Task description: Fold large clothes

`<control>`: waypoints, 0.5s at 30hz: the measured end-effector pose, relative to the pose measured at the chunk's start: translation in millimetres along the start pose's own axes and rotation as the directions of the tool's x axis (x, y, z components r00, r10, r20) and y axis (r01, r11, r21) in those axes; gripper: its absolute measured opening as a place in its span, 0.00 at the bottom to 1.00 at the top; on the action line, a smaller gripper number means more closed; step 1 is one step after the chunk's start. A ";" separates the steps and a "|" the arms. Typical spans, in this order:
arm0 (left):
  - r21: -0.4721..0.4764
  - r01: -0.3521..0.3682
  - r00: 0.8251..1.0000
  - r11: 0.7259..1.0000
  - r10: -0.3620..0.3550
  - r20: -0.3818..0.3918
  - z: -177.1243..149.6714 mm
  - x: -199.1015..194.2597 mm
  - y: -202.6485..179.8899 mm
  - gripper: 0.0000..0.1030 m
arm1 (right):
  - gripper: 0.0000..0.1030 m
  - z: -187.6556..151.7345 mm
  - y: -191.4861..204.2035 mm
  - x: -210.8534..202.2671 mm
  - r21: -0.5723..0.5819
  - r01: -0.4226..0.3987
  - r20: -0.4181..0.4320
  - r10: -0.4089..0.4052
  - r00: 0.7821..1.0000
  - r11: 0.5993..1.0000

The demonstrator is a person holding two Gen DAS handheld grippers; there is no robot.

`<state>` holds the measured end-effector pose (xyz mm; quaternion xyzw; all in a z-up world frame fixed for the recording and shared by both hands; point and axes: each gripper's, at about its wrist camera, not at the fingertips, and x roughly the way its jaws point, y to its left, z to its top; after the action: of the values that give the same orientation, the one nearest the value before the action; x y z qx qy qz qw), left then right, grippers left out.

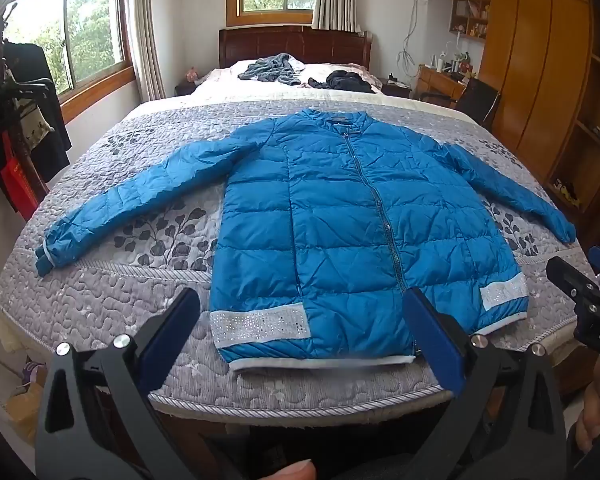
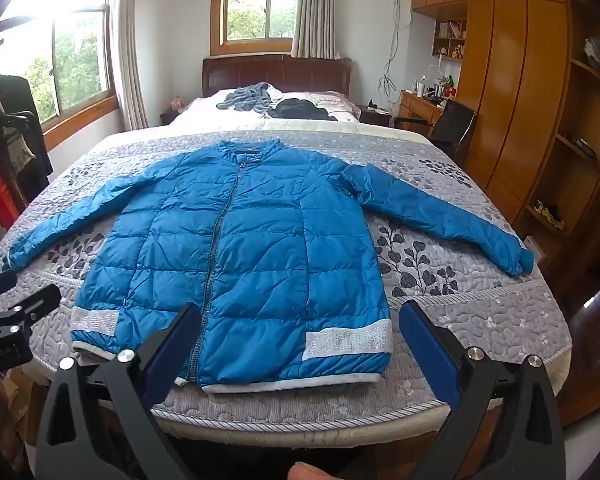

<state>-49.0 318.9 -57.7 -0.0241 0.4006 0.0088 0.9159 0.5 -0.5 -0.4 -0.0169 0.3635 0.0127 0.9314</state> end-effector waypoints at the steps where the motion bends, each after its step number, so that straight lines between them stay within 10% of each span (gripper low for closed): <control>1: -0.003 0.003 1.000 1.000 -0.003 0.005 -0.1 -0.3 0.3 0.97 | 0.96 0.0 0.1 -0.1 -0.003 0.004 0.002 -0.004 1.000 1.000; 15: -0.003 0.003 1.000 1.000 -0.003 0.009 -0.4 -0.7 0.4 0.97 | 0.96 0.1 0.4 -0.1 -0.012 0.015 0.007 -0.015 1.000 1.000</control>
<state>-49.8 319.2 -57.5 -0.0258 0.3964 0.0082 0.9177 0.4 -0.2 -0.3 -0.0254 0.3599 0.0082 0.9326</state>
